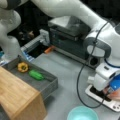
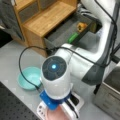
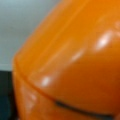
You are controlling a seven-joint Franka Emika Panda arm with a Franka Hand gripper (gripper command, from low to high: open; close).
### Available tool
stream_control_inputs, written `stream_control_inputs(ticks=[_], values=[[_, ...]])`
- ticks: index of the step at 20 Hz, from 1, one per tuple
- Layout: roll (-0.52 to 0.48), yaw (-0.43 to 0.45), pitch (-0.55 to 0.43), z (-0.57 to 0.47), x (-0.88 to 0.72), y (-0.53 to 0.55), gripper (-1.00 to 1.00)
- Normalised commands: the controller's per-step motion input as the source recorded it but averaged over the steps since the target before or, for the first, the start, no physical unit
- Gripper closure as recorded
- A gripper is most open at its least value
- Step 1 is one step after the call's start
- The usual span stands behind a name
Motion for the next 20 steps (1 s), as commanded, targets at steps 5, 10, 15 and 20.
stream_control_inputs(ticks=[5,10,15,20], values=[[-0.072,0.261,-0.073,0.03,-0.35,-0.24,1.0],[-0.115,0.229,-0.048,0.04,-0.34,-0.18,1.0],[-0.115,0.18,-0.035,0.04,-0.31,-0.05,1.0],[-0.04,0.193,-0.089,0.02,-0.38,0.01,1.0]])
